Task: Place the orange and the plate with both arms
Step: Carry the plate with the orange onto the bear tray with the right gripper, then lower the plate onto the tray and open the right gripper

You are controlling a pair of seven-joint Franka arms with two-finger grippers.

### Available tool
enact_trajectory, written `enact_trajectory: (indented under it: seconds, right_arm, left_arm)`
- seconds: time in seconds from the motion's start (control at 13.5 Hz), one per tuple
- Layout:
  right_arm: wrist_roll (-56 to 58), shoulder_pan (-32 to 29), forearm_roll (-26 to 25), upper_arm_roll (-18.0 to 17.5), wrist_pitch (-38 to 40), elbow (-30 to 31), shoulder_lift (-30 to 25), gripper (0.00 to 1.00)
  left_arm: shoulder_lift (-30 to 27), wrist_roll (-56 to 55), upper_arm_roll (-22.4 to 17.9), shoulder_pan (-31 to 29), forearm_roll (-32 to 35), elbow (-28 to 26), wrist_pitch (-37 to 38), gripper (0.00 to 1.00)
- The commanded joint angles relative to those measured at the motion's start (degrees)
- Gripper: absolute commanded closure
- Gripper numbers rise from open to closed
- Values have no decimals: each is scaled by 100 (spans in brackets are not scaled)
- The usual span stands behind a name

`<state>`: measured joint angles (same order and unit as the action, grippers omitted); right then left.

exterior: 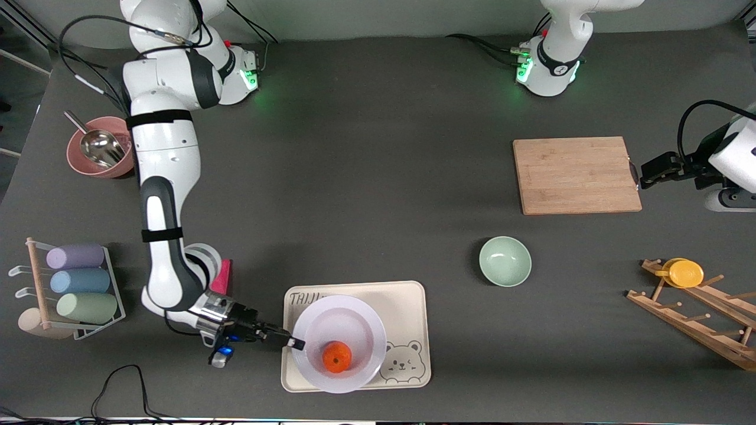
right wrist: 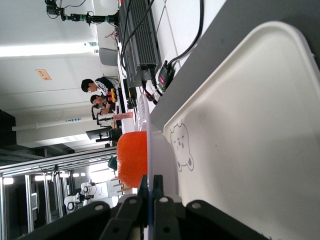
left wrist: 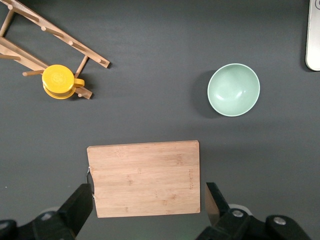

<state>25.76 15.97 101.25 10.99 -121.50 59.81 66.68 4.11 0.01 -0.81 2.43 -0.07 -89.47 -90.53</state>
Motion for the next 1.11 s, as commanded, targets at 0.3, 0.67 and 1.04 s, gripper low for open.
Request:
enact_trajectory:
  seconds: [0.3, 0.67, 1.04]
  right_arm:
    - [1263, -85, 640, -457, -375, -409, 539, 100]
    - [1361, -85, 686, -458, -375, -400, 574, 100]
    - [1370, -85, 677, -458, -375, -391, 574, 53]
  left_arm:
    - [-7, 78, 29, -14, -46, 61, 123, 0]
    - [-7, 87, 37, -5, -46, 61, 115, 0]
    - [-7, 78, 37, -5, -46, 61, 115, 0]
